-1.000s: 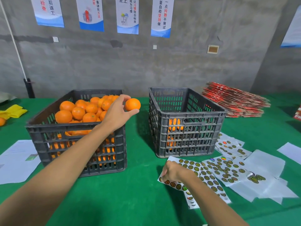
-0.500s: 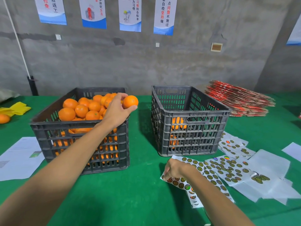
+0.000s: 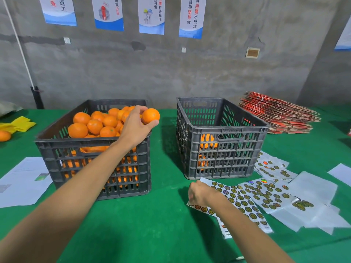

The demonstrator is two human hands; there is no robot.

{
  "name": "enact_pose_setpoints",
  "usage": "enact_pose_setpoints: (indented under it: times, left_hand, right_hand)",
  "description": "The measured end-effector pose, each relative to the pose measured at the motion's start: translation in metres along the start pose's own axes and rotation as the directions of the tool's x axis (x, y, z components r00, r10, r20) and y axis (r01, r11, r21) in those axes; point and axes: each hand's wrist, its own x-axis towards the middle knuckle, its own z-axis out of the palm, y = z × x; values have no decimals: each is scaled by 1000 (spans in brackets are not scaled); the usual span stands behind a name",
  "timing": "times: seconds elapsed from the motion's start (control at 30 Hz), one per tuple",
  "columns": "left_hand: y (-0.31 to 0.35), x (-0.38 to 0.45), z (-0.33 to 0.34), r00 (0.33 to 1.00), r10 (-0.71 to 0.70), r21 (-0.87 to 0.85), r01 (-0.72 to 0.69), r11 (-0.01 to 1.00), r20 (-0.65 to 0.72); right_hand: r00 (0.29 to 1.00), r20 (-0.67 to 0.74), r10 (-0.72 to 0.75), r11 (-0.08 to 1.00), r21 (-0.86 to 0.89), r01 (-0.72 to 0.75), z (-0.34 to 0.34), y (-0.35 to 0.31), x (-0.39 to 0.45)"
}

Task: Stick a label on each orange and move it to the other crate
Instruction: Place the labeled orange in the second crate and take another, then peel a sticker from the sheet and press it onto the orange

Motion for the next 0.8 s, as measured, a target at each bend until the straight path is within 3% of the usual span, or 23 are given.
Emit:
enact_pose_setpoints:
  times: [0.5, 0.8]
  left_hand:
    - [0, -2, -3, 999, -38, 17, 38, 999, -30]
    - [0, -1, -5, 998, -47, -7, 47, 999, -35]
  right_hand:
    - [1000, -6, 8, 1000, 21, -8, 1, 6, 1]
    - [996, -29, -87, 988, -130, 83, 6, 8, -6]
